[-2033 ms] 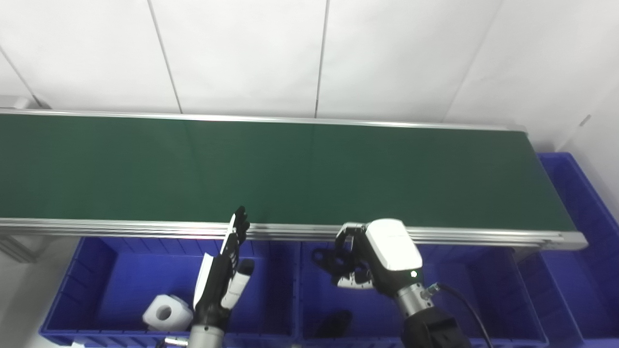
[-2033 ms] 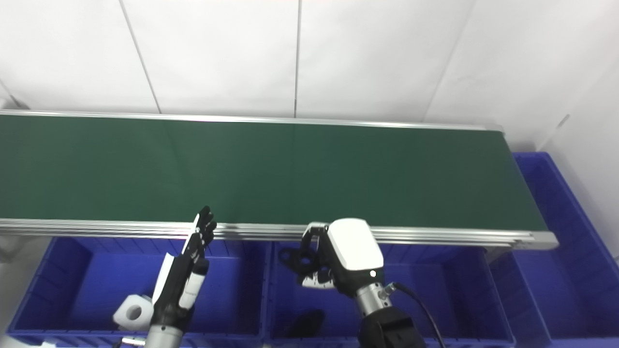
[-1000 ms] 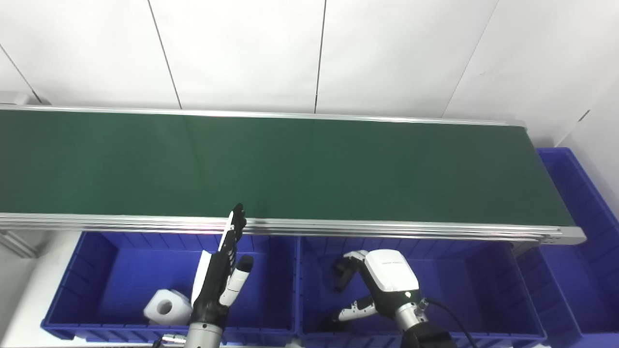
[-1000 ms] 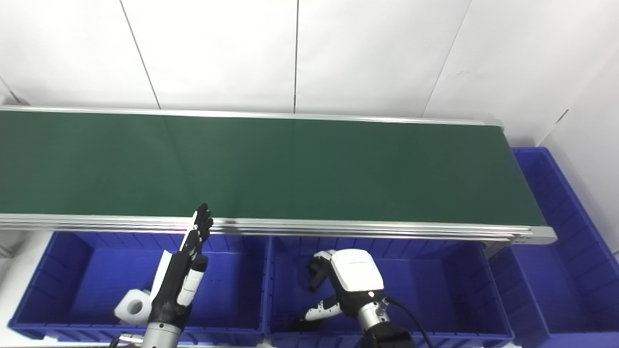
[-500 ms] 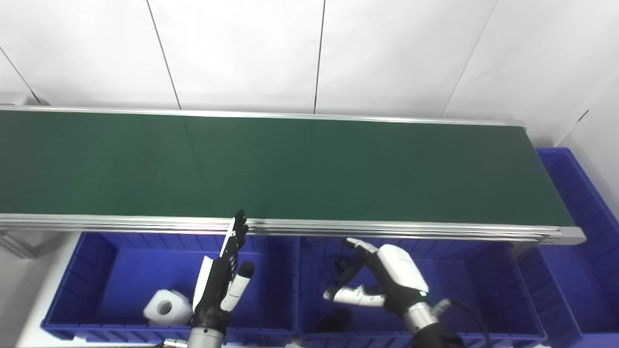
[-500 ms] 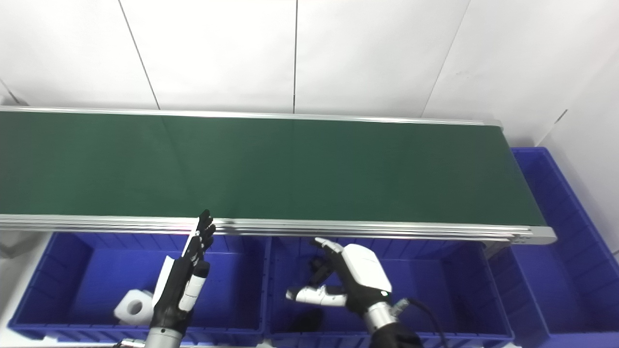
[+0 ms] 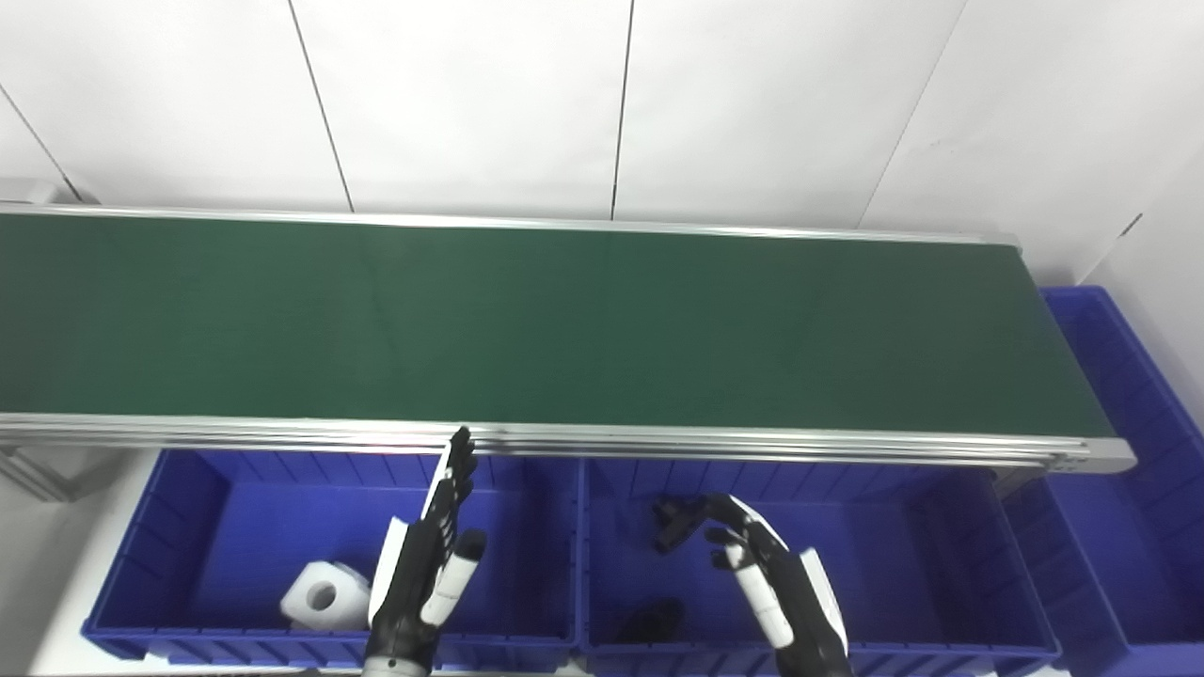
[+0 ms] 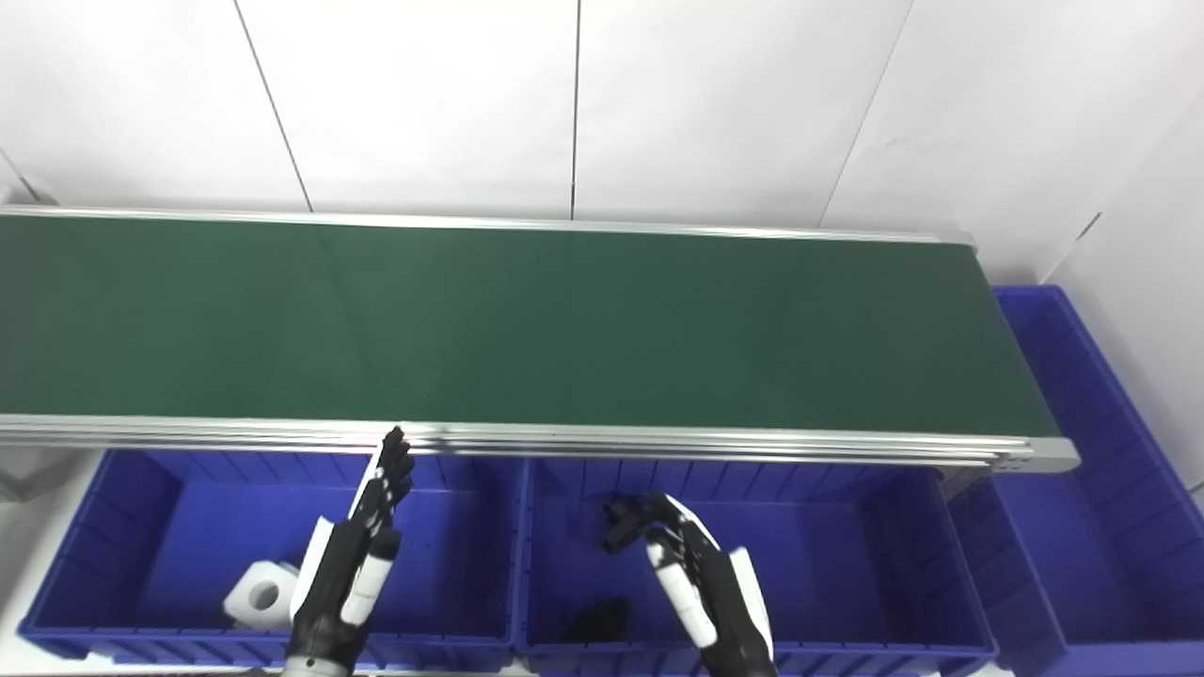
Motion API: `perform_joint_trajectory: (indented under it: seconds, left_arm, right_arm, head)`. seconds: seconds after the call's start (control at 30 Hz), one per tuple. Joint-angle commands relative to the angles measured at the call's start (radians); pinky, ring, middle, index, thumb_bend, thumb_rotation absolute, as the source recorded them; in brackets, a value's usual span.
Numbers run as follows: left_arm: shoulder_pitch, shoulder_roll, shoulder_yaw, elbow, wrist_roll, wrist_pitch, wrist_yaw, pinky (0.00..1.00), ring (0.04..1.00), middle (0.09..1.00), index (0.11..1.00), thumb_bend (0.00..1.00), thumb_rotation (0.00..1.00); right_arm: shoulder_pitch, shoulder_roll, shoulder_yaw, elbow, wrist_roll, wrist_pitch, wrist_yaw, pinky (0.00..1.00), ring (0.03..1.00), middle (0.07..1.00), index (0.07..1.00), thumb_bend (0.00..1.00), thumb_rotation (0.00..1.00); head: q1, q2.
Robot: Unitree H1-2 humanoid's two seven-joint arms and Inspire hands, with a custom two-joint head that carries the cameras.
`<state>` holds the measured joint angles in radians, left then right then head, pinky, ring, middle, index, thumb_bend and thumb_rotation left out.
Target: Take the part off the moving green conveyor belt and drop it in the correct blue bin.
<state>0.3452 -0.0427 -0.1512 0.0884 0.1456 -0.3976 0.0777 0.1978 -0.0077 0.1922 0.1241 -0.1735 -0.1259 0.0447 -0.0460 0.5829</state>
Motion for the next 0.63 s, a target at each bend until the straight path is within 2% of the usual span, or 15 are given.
perform_joint_trajectory:
  seconds: [0.0, 0.13, 0.3, 0.5, 0.6]
  left_arm:
    - [-0.004, -0.004, 0.002, -0.014, 0.012, -0.051, 0.007, 0.95, 0.983, 1.000, 1.000, 0.83, 0.97]
    - [0.001, -0.008, 0.004, -0.023, 0.013, -0.047, 0.005, 0.95, 0.986, 1.000, 1.000, 0.83, 0.97]
    - [0.006, -0.007, 0.002, -0.024, 0.009, -0.051, -0.002, 0.97, 0.991, 1.000, 1.000, 0.82, 0.97]
    - [0.013, -0.012, 0.000, -0.007, 0.013, -0.065, 0.006, 0.96, 0.979, 1.000, 1.000, 0.80, 0.96]
    - [0.012, -0.016, 0.002, -0.004, 0.011, -0.065, 0.009, 0.95, 0.974, 1.000, 1.000, 0.82, 0.95]
  right_arm:
    - [-0.032, 0.023, 0.004, 0.011, 0.006, -0.120, -0.022, 0.76, 0.814, 0.888, 0.899, 0.88, 1.00]
    - [-0.039, 0.032, 0.008, 0.038, -0.006, -0.152, -0.037, 0.79, 0.827, 0.892, 0.897, 0.87, 1.00]
    - [-0.044, 0.030, 0.014, 0.059, -0.027, -0.180, -0.055, 0.80, 0.844, 0.908, 0.904, 0.87, 1.00]
    - [-0.043, 0.027, 0.014, 0.090, -0.035, -0.211, -0.067, 0.82, 0.850, 0.920, 0.914, 0.84, 1.00]
    - [-0.045, 0.027, 0.015, 0.103, -0.043, -0.233, -0.077, 0.84, 0.855, 0.919, 0.913, 0.83, 1.00]
  head:
    - [0.004, 0.001]
    - [0.005, 0.015]
    - [0.011, 0.013]
    - [0.029, -0.034]
    - [0.029, -0.034]
